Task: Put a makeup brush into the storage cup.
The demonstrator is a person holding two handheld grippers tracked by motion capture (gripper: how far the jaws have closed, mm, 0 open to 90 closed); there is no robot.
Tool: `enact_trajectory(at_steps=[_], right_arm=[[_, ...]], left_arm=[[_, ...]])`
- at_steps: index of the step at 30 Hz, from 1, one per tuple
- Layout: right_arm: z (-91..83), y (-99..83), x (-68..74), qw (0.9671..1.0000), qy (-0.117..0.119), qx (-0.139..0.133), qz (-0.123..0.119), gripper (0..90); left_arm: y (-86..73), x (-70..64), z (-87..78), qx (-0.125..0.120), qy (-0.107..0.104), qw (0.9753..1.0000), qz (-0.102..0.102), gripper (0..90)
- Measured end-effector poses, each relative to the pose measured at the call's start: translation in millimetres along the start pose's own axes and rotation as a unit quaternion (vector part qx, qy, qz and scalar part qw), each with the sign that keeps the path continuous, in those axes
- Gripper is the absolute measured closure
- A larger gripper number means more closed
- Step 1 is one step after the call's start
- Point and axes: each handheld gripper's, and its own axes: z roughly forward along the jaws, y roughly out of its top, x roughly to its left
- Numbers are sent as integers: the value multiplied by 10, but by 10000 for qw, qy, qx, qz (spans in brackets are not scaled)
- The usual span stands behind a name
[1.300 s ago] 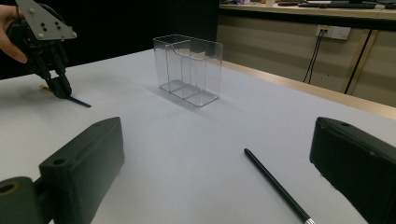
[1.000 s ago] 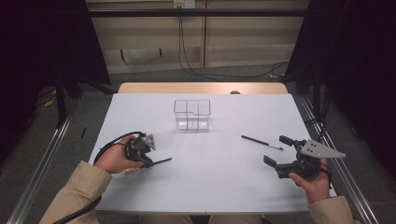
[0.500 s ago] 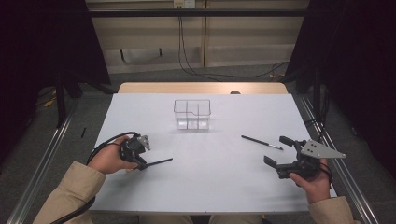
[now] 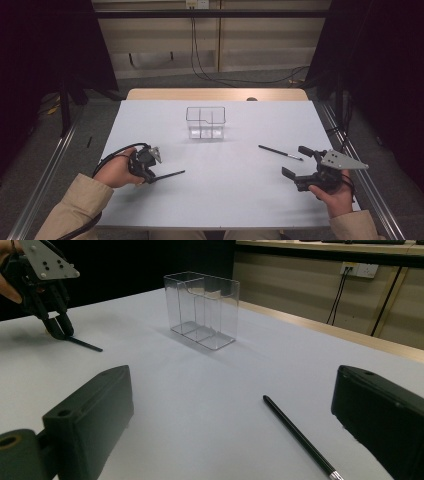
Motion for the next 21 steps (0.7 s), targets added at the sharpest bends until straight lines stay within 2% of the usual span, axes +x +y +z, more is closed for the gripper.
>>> enact_trajectory(at_steps=[6,7,10,13,16,17,20,21], right_arm=[[4,0,3,10000,10,13,-17,29],[5,-2,1,10000,3,17,-21,30],[4,-4,2,10000,1,33,-10,29],[5,-8,3,10000,5,56,-9,29],[5,-5,5,10000,16,71,-15,29],[6,-5,6,10000,11,87,-19,29],[13,-6,4,9999,8,127,-36,29],[13,-4,4,9999,11,138,-38,28]], left_arm=[[25,-10,-2,77,-13,10000,1,799],[36,-17,-1,107,18,9999,-77,834],[78,-45,4,232,105,9996,-137,836],[64,-48,-3,184,136,9997,-110,837],[33,-50,-12,58,144,9997,-199,838],[30,-54,-10,-27,138,9994,-306,837],[51,-37,-23,-40,120,9995,-282,838],[68,-46,-23,-100,56,9993,-362,837]])
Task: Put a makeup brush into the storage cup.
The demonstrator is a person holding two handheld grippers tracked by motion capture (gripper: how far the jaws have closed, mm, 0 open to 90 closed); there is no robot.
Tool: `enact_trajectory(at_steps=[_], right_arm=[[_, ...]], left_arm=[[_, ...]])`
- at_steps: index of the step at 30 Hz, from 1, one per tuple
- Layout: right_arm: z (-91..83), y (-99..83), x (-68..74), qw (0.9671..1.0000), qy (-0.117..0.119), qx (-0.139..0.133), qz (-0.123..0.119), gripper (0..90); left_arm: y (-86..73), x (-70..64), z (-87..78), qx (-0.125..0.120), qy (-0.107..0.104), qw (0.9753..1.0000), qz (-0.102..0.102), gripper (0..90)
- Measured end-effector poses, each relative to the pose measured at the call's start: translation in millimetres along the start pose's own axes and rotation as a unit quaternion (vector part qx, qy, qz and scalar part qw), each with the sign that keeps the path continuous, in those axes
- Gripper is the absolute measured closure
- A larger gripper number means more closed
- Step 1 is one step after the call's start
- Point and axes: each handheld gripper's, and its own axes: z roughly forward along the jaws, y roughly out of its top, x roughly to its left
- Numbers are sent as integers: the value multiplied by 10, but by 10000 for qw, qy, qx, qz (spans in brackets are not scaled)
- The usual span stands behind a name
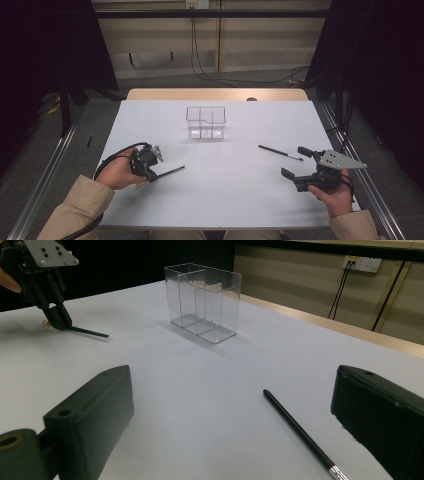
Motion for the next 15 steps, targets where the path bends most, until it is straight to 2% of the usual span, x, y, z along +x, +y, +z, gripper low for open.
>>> enact_trajectory(at_steps=[1,5,6,8,9,14,15], right_arm=[[0,2,-1,10000,-3,6,-5,28],[-9,14,1,10000,11,14,-7,26],[-12,20,2,10000,26,18,8,24],[-21,38,4,10000,57,32,-6,23],[-24,47,4,10000,77,29,-6,22],[-4,89,9,9998,138,109,-70,16],[10,103,10,9998,152,108,-100,16]], left_arm=[[33,0,-15,8,-21,10000,57,838],[147,-6,-47,-96,-26,9999,17,838],[188,-4,-63,-92,-50,9999,75,837],[238,-15,-78,-179,-39,9998,67,837],[273,-12,-94,-136,-67,9998,136,837],[435,-33,-156,-231,-97,9992,301,837],[463,-51,-155,-291,-99,9992,260,837]])
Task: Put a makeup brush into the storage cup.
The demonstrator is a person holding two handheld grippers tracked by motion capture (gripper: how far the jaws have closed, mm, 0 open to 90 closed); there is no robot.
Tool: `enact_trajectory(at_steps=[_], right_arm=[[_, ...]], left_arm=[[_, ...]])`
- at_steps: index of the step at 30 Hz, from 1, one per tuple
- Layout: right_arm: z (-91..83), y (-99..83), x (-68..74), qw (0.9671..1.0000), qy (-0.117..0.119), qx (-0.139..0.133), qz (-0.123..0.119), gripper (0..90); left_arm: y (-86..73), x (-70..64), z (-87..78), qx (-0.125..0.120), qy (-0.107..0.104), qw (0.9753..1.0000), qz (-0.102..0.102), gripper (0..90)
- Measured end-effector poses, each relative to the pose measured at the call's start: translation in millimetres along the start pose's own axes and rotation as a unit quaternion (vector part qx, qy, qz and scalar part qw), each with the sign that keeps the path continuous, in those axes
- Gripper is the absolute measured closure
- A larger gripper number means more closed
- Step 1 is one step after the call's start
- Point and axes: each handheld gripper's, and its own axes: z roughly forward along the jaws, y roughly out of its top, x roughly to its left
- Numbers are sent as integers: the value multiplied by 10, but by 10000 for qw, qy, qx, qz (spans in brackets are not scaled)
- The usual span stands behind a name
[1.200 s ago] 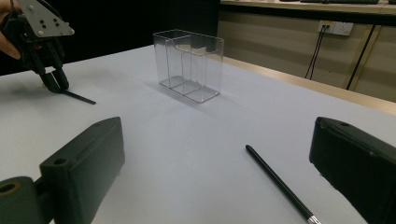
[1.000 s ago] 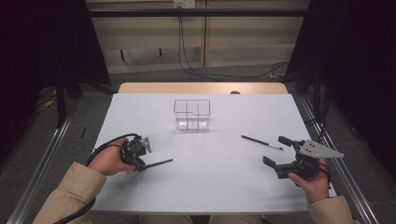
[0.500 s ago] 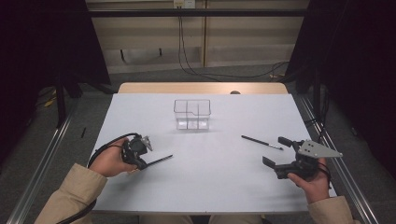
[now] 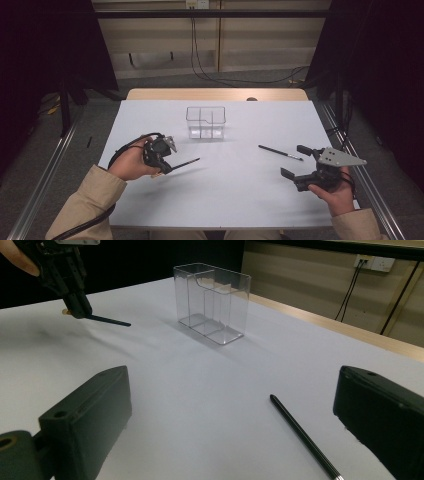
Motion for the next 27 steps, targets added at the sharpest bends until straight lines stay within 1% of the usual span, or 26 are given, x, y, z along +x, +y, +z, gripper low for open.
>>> enact_trajectory(at_steps=[1,2,3,5,6,7,9,10,11,13,14,15,16,17,23,24,26,27], right_arm=[[18,14,4,10000,20,4,-14,16],[42,30,7,10000,26,35,-54,16],[63,40,10,10000,55,49,-64,16],[102,51,11,9999,112,84,-60,14],[123,56,14,9998,141,93,-63,14],[138,61,19,9998,154,112,-65,14],[168,70,29,9997,187,116,-68,14],[178,73,31,9997,207,118,-71,14],[190,77,36,9997,219,125,-74,14],[213,82,41,9996,242,125,-75,14],[222,85,43,9996,256,124,-76,14],[231,88,46,9996,262,116,-77,14],[235,89,47,9995,271,110,-79,14],[240,90,48,9995,279,99,-80,14],[237,89,48,9996,279,81,-74,14],[236,88,48,9996,274,75,-81,14],[236,85,48,9996,273,76,-82,14],[236,84,48,9996,273,75,-89,14]], left_arm=[[39,-1,-13,20,18,9999,107,837],[69,-11,-17,7,-4,9999,114,837],[98,-25,-14,-81,-6,9999,86,837],[159,-50,-19,-148,-39,9998,83,837],[192,-59,-21,-172,-46,9997,136,837],[227,-54,-37,-78,-65,9995,289,837],[279,-71,-36,-98,-73,9993,364,837],[305,-85,-32,-152,-99,9993,323,837],[332,-87,-32,-129,-94,9991,393,837],[386,-94,-32,-144,-91,9988,467,837],[419,-107,-22,-163,-121,9988,457,837],[440,-113,-19,-161,-117,9987,478,837],[469,-113,-19,-138,-131,9983,552,837],[494,-128,-7,-170,-161,9983,540,837],[635,-178,23,-180,-181,9975,662,837],[665,-183,21,-166,-191,9970,726,837],[702,-198,23,-199,-245,9967,749,837],[728,-210,22,-203,-200,9967,765,837]])
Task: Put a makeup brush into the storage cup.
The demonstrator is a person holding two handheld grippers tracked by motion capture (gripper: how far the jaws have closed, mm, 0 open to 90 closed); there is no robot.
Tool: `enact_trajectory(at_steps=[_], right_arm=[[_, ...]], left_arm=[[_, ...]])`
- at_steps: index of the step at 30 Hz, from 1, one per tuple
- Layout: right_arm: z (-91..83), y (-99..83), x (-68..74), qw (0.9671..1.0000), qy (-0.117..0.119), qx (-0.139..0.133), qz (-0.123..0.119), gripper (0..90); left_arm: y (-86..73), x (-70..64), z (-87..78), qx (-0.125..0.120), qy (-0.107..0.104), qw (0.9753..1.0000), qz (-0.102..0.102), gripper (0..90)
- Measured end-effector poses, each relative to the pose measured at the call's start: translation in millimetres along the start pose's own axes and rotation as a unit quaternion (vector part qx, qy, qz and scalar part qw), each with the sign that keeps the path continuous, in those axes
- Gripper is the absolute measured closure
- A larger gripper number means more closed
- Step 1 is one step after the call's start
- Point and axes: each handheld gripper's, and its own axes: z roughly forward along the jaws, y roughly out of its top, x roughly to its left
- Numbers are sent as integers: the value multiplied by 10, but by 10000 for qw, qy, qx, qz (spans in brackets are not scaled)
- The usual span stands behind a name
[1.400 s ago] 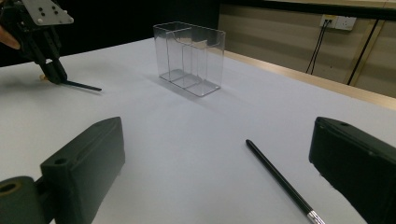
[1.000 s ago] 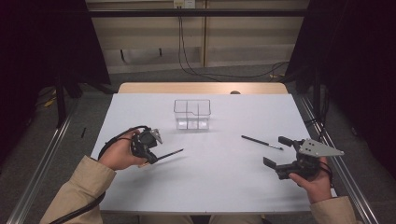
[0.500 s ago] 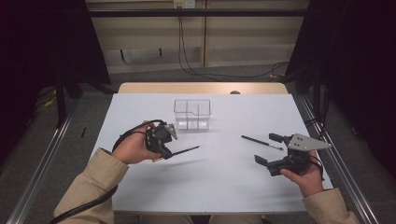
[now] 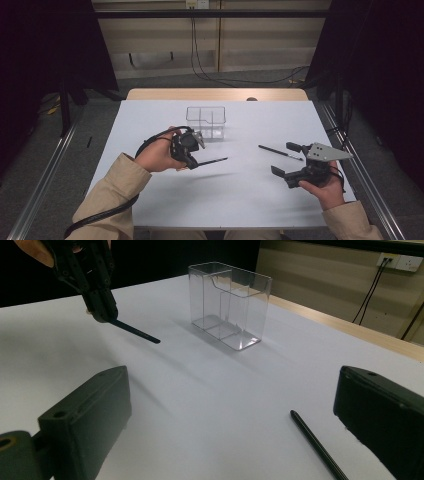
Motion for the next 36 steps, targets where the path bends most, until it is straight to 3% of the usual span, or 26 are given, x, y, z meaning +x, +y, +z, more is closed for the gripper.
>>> enact_trajectory(at_steps=[17,28,36], right_arm=[[-5,0,-3,10000,6,-45,25,14],[5,24,-4,10000,43,-18,26,14],[73,138,-9,9998,195,41,-16,20]], left_arm=[[297,-58,67,1,-167,9993,321,837],[392,-80,85,-31,-240,9990,387,837],[414,-84,113,-63,-251,9989,385,837]])
